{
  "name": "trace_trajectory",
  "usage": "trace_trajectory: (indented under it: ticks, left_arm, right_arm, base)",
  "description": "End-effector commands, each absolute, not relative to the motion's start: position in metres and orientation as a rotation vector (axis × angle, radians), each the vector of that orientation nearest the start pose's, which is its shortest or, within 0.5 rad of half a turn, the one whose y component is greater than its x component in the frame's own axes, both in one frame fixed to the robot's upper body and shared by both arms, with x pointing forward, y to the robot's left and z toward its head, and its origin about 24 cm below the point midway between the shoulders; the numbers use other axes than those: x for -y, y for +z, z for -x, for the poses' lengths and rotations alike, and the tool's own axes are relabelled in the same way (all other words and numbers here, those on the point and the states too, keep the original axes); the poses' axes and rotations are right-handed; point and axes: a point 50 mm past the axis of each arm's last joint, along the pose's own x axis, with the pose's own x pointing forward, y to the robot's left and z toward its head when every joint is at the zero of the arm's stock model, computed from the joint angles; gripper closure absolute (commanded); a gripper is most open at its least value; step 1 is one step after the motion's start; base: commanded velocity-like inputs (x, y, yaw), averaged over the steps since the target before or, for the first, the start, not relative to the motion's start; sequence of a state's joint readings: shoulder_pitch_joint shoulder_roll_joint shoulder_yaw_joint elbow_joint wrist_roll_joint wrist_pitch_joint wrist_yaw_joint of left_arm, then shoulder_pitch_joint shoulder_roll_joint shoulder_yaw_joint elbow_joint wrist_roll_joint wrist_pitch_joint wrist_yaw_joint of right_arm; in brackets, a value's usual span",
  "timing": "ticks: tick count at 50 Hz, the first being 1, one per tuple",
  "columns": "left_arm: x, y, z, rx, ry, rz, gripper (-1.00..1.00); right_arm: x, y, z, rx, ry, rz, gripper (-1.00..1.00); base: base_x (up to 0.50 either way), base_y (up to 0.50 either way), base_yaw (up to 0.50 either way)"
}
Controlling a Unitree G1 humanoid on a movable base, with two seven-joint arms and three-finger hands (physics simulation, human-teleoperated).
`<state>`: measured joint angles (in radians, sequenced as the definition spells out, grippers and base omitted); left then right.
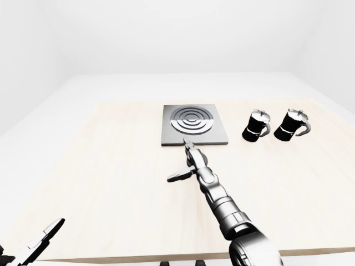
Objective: Turn off the stove.
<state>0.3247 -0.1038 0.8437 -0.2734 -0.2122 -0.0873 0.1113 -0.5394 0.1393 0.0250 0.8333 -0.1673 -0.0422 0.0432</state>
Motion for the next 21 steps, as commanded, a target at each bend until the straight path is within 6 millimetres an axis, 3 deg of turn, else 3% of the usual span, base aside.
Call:
trace_trajectory:
  ticks: [1, 4, 8, 12, 18, 20, 21]
  left_arm:
    - [-0.33, 0.058, -0.086, 0.112, 1.037, 0.001, -1.0]
    - [-0.33, 0.058, -0.086, 0.113, 1.036, 0.0, -1.0]
    - [-0.33, 0.057, -0.087, 0.11, 1.036, 0.004, -1.0]
    - [-0.329, 0.058, -0.086, 0.114, 1.034, 0.004, -1.0]
    - [-0.33, 0.055, -0.086, 0.104, 1.035, 0.01, -1.0]
    - [-0.33, 0.055, -0.086, 0.101, 1.034, 0.011, -1.0]
    - [-0.33, 0.055, -0.085, 0.102, 1.034, 0.01, -1.0]
  right_arm:
    - [0.12, 0.12, -0.415, -0.18, 0.086, 0.244, -1.0]
    - [0.12, 0.148, -0.423, -0.133, 0.091, 0.274, -1.0]
    - [0.105, 0.22, -0.431, 0.046, 0.149, 0.277, -1.0]
    - [0.094, 0.264, -0.427, 0.195, 0.175, 0.294, -1.0]
    - [0.078, 0.319, -0.403, 0.48, 0.202, 0.299, -1.0]
    - [0.065, 0.353, -0.376, 0.675, 0.237, 0.332, -1.0]
    - [0.062, 0.36, -0.367, 0.728, 0.247, 0.337, -1.0]
  base:
    - [0.01, 0.0, 0.0]
    - [0.02, 0.0, 0.0]
    - [0.01, 0.0, 0.0]
    - [0.01, 0.0, 0.0]
    - [0.01, 0.0, 0.0]
    - [0.01, 0.0, 0.0]
    - [0.0, 0.0, 0.0]
